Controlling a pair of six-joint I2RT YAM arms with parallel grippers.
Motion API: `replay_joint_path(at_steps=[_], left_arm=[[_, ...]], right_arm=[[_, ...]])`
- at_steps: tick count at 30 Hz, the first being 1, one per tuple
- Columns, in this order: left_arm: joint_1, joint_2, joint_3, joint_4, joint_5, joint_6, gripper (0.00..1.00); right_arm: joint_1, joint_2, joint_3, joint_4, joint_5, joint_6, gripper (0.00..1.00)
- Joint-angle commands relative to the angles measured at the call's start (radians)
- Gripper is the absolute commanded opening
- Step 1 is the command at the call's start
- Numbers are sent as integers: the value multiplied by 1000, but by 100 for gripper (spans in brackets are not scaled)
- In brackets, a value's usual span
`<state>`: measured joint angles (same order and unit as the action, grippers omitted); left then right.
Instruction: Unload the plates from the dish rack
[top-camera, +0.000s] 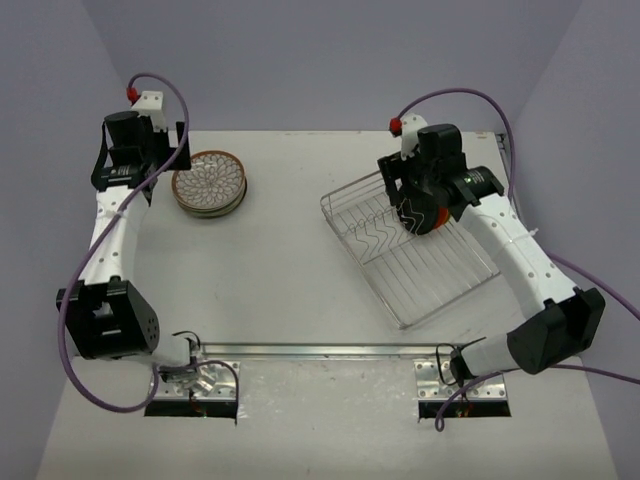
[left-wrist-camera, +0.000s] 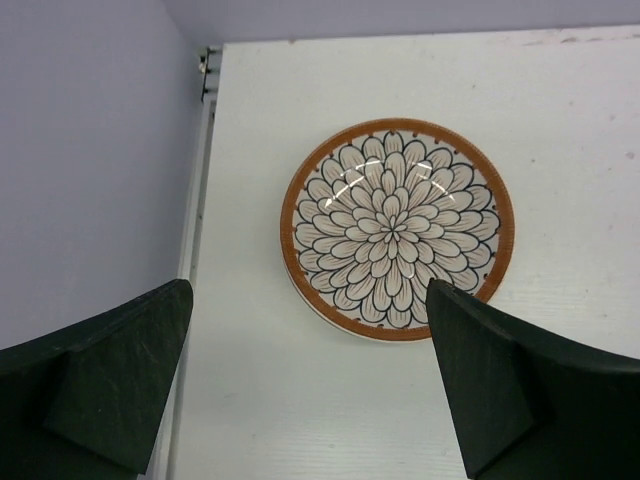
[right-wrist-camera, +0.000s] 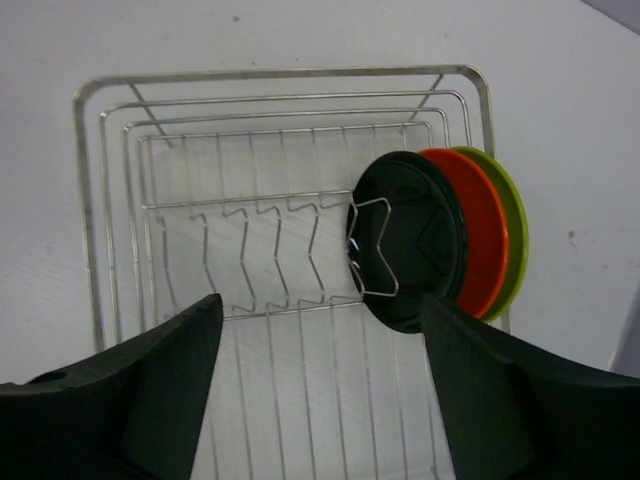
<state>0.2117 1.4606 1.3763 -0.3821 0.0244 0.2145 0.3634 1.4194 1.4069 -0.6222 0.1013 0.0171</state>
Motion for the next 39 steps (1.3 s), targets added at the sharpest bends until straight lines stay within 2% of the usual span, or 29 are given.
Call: replay_joint_path(at_steps=[1,6,10,22,39], left_arm=[[-76,-118,-68,54,44,57,100],[-269,-207,-152,49,-55,71,100],[-387,-227,-178,52,-145,77,100],[-509,-228,-217,71,-194,75,98],[-538,-218,-209,62,-214,74,99]], right_arm=[[-14,-11,-63,30,111,-93,71],[-37,7,-133,87,197,-164,56],[-64,22,-188,154,226,-202,51],[-183,107,-185,213,117,-191,42],[-258,289,-91,216,30,-171,25]])
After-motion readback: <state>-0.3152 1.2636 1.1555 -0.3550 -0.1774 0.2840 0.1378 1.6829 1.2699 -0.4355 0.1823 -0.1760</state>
